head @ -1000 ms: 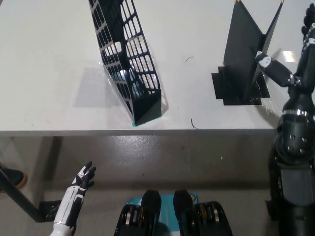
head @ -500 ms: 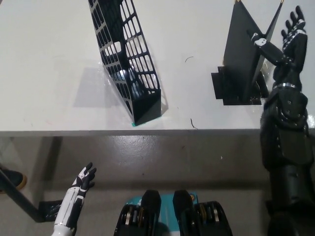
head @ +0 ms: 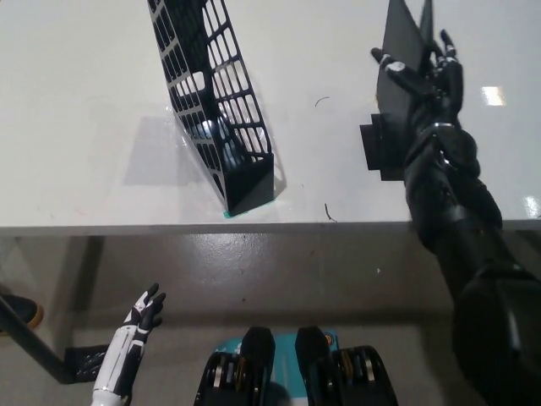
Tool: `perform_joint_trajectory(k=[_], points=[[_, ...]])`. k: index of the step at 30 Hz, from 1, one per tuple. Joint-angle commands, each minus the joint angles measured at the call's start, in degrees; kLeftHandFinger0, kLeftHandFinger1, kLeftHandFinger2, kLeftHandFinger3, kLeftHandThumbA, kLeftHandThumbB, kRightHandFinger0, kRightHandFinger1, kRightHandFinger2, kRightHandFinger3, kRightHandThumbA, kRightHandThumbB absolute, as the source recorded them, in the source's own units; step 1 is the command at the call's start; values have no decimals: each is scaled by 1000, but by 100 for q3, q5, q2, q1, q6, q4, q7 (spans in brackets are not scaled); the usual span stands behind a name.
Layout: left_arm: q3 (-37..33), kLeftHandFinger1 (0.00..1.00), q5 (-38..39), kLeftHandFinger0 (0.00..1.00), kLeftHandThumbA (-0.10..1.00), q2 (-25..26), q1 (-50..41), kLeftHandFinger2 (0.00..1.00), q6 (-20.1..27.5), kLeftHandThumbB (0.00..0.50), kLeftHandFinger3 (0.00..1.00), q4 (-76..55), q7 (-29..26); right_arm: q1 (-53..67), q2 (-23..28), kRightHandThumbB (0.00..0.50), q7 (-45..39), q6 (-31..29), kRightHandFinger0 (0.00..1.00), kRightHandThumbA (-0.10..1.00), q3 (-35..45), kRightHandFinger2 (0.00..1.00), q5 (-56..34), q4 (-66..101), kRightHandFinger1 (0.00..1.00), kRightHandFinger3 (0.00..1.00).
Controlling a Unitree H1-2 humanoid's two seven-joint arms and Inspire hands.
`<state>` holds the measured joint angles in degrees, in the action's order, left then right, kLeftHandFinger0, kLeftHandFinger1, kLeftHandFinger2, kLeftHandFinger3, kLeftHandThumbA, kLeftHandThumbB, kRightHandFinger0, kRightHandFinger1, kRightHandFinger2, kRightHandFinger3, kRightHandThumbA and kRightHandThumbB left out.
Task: A notebook is kept standing on the table on the right hand side and a black shelf is kept on the left hand side and the robot uses its right hand to grab the notebook and places it in the shelf
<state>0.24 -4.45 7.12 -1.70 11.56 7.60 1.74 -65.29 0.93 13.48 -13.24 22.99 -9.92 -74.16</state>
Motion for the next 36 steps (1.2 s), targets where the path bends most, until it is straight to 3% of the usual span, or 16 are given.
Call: perform_joint_trajectory(k=[1, 2, 3, 4, 6, 7, 10, 15, 19, 27, 29, 30, 32, 36], points=[[-15, 1000, -7, 1000, 1000, 22, 22, 1000, 151, 142, 1000, -163, 3, -489, -51, 225, 1179, -82, 1000, 330, -180, 1000, 101, -501, 1000, 1000], [-16, 1000, -6, 1000, 1000, 21, 21, 1000, 151, 141, 1000, -163, 5, -507, -55, 265, 1341, -86, 807, 103, -189, 918, 110, -530, 854, 887], [-6, 1000, 24, 1000, 1000, 40, 27, 1000, 139, 149, 1000, -169, 29, -513, -65, 202, 1563, -231, 78, -92, -224, 296, 132, -560, 142, 264], [19, 1000, 87, 1000, 1000, 39, 53, 1000, 175, 141, 1000, -150, 40, -525, -66, 167, 1538, -382, 3, -100, -215, 214, 97, -547, 6, 127], [36, 1000, 78, 1000, 1000, 52, 70, 1000, 175, 135, 1000, -149, 25, -526, -63, 117, 1464, -655, 0, -100, -269, 366, 115, -508, 8, 375], [37, 1000, 60, 1000, 1000, 67, 69, 1000, 147, 140, 1000, -177, 28, -533, -60, 124, 1487, -747, 0, -100, -327, 445, 147, -492, 34, 457], [37, 1000, 69, 1000, 1000, 49, 72, 1000, 206, 127, 1000, -142, 20, -534, -36, 105, 1534, -846, 0, -100, -428, 592, 161, -426, 161, 582], [33, 1000, 63, 1000, 1000, 55, 67, 1000, 217, 128, 1000, -82, 26, -464, -9, 100, 1581, -969, 0, -100, -543, 644, 174, -268, 222, 695], [31, 1000, 92, 1000, 1000, 60, 61, 1000, 246, 125, 1000, -65, 49, -455, 9, 110, 1778, -953, 0, -100, -724, 616, 283, -172, 217, 722], [25, 1000, 76, 1000, 1000, 75, 26, 1000, 222, 135, 1000, -84, 58, -253, -57, 143, 1826, -1225, 0, -100, -1025, 598, 456, 839, 188, 650], [18, 1000, 62, 1000, 1000, 76, 12, 1000, 181, 148, 1000, -113, 63, -69, -30, 133, 2054, -1238, 0, -100, -1391, 546, 999, 1446, 112, 640], [18, 1000, 54, 1000, 1000, 83, 23, 1000, 200, 146, 1000, -98, 61, 53, -55, 106, 1925, -1350, 0, -100, -1462, 466, 1057, 1886, 43, 587], [19, 1000, 22, 1000, 1000, 100, 48, 1000, 240, 133, 1000, -48, 48, 341, -185, 64, 1728, -1121, 0, -100, -1559, 428, 1089, 3135, 9, 574], [12, 1000, 0, 1000, 1000, 89, 41, 1000, 218, 126, 1000, -47, 35, 713, -306, 70, 1661, -493, 0, -100, -1853, 479, 1550, 4842, 37, 665]])
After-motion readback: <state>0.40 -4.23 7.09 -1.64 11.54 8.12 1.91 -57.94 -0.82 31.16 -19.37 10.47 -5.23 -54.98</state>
